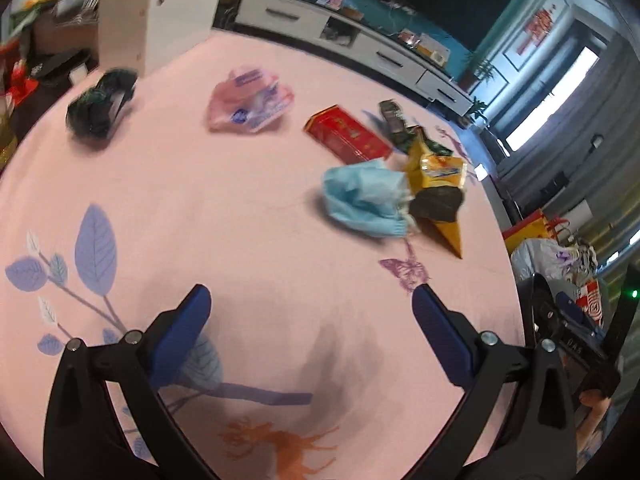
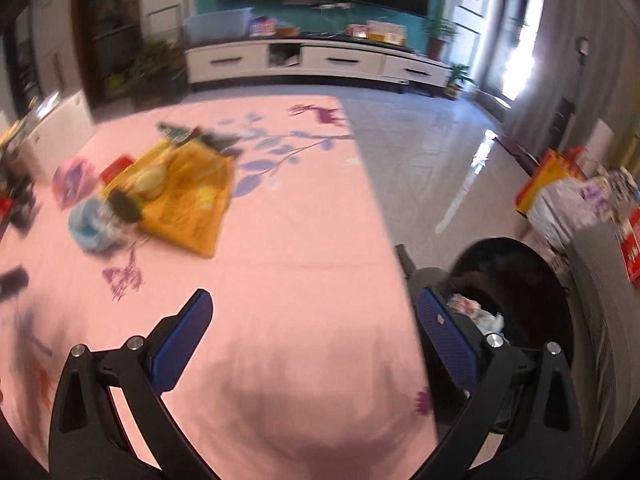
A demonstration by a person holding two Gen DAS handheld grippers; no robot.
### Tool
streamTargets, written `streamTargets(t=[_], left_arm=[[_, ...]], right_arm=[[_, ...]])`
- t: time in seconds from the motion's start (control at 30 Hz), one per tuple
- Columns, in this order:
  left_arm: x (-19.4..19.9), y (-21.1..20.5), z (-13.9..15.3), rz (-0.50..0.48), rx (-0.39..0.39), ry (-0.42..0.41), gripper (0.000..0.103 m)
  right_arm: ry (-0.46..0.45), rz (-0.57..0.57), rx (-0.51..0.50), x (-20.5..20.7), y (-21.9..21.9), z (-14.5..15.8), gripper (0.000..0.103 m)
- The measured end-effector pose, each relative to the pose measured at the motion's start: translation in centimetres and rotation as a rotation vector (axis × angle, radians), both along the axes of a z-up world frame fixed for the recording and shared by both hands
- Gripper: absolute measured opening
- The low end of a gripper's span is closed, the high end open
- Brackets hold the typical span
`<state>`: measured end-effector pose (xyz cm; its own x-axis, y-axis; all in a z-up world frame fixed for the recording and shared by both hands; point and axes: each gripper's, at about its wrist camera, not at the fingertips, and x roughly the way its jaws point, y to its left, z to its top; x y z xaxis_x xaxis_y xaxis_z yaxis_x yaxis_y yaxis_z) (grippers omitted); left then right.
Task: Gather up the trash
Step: 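Move both open tools back toward the pink table, then grasp the dark green bag with the left tool while the right tool grasps the yellow chip bag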
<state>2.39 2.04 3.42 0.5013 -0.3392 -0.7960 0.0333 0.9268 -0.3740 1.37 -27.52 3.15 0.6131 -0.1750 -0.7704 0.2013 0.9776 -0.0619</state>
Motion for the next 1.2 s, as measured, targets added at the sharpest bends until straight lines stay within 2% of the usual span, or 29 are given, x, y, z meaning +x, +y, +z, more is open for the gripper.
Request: streamTargets(t=[0.07,0.13,0.27,0.43,0.53,0.63,0.77,0.93,1.0,1.1,1.2], left_arm=[[0.4,0.7,-0.2,-0.006,-0.014,0.018,0.100],[0.6,1.8,0.2,0.030,-0.011,-0.011,0.100],[1.2,4.3,0.6,0.117,0.050,-0.041,0.100],[2.3,6.8,0.5,0.188,0.056,-0.007,0.100],[3.0,8.1,1.0,0.216,0.040,-0.020,0.100],[4.3,9.1,1.6,0.223,0.063,-0.045,0.100],[6.4,11.2,2.4,0.267,0.103,-0.074,0.100],[10.1,15.0,2.6,0.334,0.049,-0.080,0.100],[11.3,16.0,2.2,0.335,0.061,-0.080,0.100],[12.7,17.6,1.2,0.367,0.094,-0.067,0.100],[13.8,18.6,-0.8,0.347,-0.014,-0.003,0.100]], right_arm=[[0.025,0.008,-0.017,0.4,0.8,-0.9,0.100],[0.045,0.019,-0.031,0.8,1.5,-1.6,0.100],[0.052,0.055,-0.025,1.3,2.9,-2.4,0.100],[0.060,0.098,0.019,1.8,4.5,-3.0,0.100],[0.047,0.106,0.047,1.9,5.0,-2.8,0.100],[0.033,0.101,0.110,2.6,5.1,-2.1,0.100],[0.027,0.088,0.197,5.0,5.6,-0.8,0.100],[0.045,0.073,0.285,9.9,7.2,0.5,0.100],[0.044,0.067,0.309,11.7,8.0,0.7,0.100],[0.080,0.060,0.272,15.0,9.5,0.1,0.100],[0.103,0.031,0.194,17.1,10.4,-0.9,0.100]])
